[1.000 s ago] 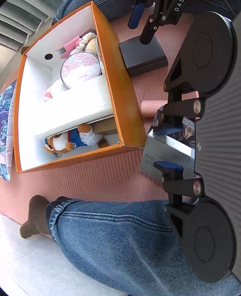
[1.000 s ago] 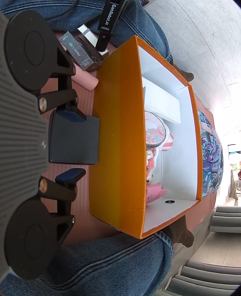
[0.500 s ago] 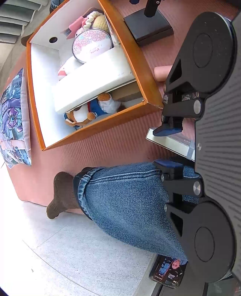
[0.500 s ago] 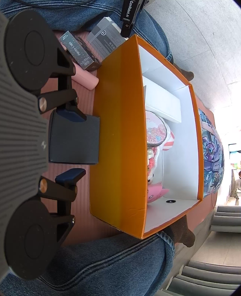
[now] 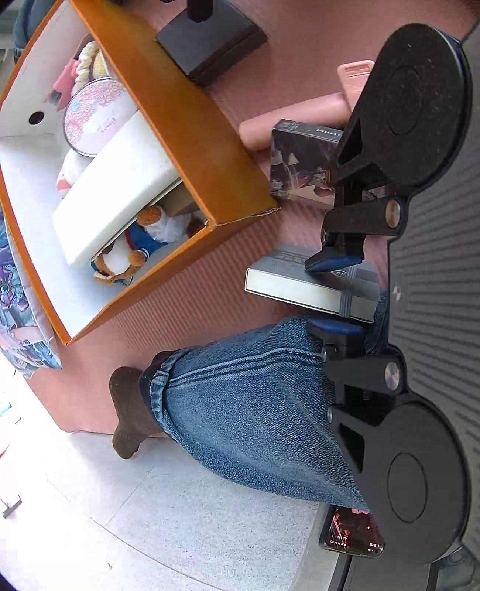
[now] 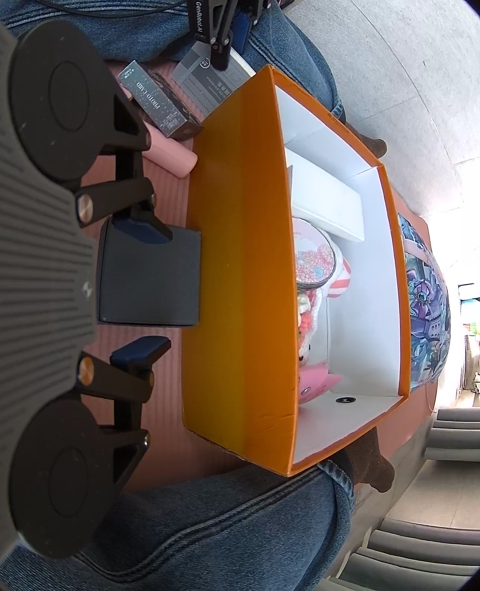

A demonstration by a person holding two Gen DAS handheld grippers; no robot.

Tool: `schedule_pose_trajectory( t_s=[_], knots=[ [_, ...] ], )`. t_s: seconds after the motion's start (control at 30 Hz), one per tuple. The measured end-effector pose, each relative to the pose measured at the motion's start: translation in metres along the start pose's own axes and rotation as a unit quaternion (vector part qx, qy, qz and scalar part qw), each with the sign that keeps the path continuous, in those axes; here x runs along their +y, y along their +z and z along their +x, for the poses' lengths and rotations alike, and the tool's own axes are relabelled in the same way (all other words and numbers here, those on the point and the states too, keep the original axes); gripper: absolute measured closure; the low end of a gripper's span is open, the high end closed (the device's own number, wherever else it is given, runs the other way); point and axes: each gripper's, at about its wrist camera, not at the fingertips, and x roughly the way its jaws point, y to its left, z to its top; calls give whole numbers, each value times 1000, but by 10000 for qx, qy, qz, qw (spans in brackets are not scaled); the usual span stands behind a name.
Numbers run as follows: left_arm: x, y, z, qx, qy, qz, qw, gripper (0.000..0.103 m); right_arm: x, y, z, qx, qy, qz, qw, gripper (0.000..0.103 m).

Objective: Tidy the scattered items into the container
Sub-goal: 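Grasp the grey flat box with the left tool while the right grasps the black square box, then lift the grey box and black box and carry both over the orange box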

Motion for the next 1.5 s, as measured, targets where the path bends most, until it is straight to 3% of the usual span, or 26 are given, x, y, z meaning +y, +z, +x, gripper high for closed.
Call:
schedule_pose_trajectory(
  t_s=[0.23,0.37,0.63,0.87,1.1,1.5],
  knots=[
    [8,7,9,200,-464,-203,9985,70,0,0,2,52,15,16,10000,43],
    [9,8,16,325,-640,-299,9970,70,-4,1,8,181,-16,120,9998,37],
    [9,8,22,441,-758,-633,9941,80,6,2,26,473,102,-23,9988,29],
    [15,6,16,280,-880,-1153,9890,86,17,3,39,617,21,-273,9977,24],
    [17,3,11,138,-905,-1562,9835,86,20,2,46,689,-32,-376,9969,23],
    [19,12,28,499,-934,-1660,9804,84,19,0,47,674,1,-397,9969,23]
  ],
)
